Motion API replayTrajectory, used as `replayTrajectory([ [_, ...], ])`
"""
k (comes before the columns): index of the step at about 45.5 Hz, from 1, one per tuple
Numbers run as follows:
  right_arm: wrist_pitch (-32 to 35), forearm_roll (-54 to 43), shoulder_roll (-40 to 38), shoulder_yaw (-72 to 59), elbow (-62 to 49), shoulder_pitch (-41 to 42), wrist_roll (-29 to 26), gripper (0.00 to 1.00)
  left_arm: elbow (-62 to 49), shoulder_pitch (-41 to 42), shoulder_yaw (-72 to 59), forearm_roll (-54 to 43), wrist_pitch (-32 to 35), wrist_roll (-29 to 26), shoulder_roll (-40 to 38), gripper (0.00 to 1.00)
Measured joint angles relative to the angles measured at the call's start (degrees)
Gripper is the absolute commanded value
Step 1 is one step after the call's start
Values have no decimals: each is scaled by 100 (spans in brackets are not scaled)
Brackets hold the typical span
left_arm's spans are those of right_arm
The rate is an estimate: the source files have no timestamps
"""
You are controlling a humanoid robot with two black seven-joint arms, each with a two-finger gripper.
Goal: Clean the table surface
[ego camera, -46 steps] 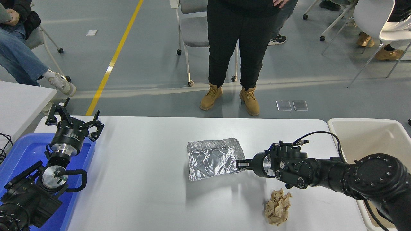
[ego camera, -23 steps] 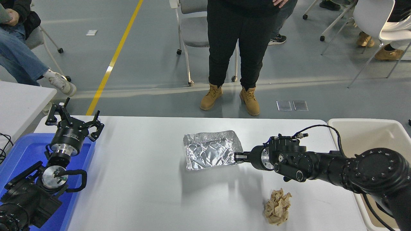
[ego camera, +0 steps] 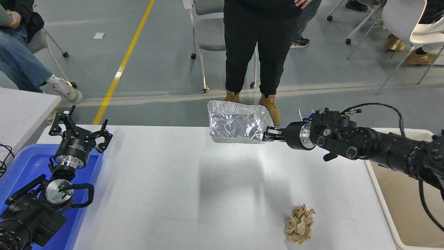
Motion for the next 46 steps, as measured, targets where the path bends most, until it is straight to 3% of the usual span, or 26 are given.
replayTrajectory([
  [24, 818, -11, -1345, 796, 268, 468, -6, 0, 0, 0, 0, 1, 0, 0, 0, 100],
  [46, 932, 2, -2103, 886, -624, 57, -7, 0, -1, 1, 0, 0, 1, 0, 0, 100],
])
